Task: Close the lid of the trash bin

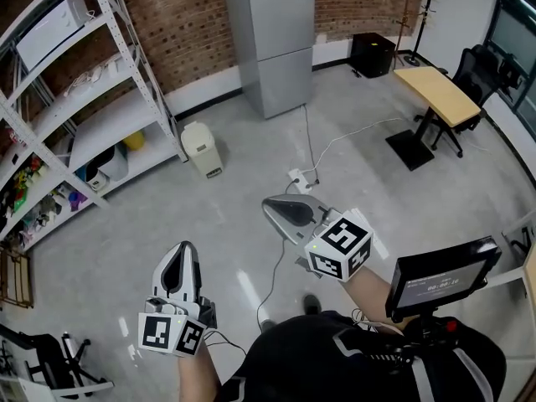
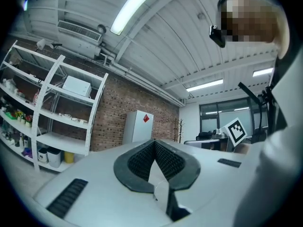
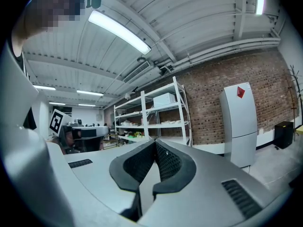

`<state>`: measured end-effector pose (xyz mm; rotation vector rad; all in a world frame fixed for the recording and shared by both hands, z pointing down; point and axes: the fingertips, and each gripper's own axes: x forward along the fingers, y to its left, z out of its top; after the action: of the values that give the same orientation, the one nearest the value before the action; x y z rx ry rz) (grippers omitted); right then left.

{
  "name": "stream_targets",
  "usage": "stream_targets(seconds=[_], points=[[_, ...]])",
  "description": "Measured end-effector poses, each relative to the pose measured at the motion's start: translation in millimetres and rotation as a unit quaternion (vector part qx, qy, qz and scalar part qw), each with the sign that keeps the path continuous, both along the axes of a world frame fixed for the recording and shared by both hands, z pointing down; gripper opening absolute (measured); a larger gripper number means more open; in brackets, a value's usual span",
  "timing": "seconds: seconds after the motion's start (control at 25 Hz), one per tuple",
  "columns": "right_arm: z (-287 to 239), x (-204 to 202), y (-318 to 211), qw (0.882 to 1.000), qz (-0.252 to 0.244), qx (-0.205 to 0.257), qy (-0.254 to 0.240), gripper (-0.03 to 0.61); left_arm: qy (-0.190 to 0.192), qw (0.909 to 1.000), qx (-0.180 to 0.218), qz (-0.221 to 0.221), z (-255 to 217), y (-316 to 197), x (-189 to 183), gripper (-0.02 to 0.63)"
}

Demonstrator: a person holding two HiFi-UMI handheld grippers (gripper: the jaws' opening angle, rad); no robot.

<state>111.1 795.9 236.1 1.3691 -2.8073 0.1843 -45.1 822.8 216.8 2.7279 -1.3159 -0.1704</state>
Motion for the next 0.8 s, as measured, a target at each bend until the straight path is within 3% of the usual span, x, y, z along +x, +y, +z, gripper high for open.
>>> stream_targets(seconds=[0.8], points=[[5.5, 7.6, 1.2, 1.000, 0.001, 0.004, 0.002, 0.008, 0.010, 0.9998, -0.011, -0.011, 4.5, 0.4, 4.9, -0.002]])
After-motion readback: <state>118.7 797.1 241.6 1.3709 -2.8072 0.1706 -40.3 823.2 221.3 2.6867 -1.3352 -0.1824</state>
